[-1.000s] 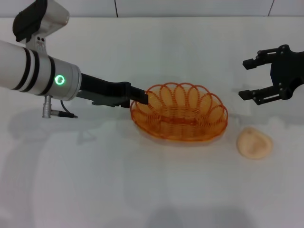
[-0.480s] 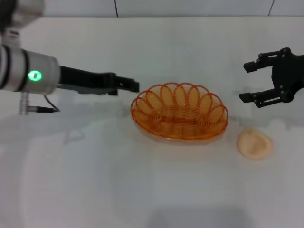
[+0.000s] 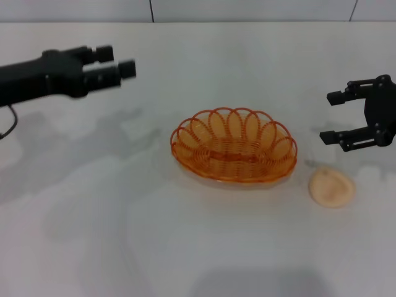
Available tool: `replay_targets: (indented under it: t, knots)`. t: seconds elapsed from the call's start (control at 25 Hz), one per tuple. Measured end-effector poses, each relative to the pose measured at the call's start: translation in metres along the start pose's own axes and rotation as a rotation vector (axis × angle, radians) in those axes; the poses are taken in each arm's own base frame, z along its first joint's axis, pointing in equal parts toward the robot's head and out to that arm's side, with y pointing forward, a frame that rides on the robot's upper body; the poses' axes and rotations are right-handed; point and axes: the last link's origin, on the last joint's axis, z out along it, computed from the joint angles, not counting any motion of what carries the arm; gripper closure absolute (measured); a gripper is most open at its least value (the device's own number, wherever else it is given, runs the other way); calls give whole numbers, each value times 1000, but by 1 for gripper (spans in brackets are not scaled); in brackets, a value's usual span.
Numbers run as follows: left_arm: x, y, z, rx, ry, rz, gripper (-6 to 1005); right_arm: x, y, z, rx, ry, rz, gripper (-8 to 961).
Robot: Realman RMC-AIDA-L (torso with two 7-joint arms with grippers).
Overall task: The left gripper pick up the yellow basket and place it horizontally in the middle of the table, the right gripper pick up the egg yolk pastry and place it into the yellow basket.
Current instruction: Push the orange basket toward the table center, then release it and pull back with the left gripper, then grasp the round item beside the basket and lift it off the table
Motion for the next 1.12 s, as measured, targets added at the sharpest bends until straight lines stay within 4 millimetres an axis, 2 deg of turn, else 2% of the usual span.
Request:
replay_targets:
  t: [0.12, 0.2, 0.24, 0.4, 0.64, 0.72, 1.12]
  knots:
    - [-7, -5, -14, -62, -65, 56, 270, 0, 3, 1, -8, -6, 5, 180]
    - [-9, -6, -17, -83, -93, 66, 269, 2, 4, 1, -9, -6, 9, 180]
    - [-13, -4, -24, -139, -166, 112, 268, 3, 5, 1, -10, -7, 11, 180]
    - [-19, 0, -32, -170, -261, 185, 266, 5, 7, -1, -11, -12, 17, 180]
    - [-25, 5, -53, -185, -312, 311, 109, 8, 10, -5, -24, -16, 35, 181]
    - [-32, 10, -61, -203, -345, 365, 108, 8, 10, -9, -29, -25, 43, 181]
    - [-59, 14, -58, -195, -415, 386, 106, 10, 12, -27, -60, -19, 89, 182]
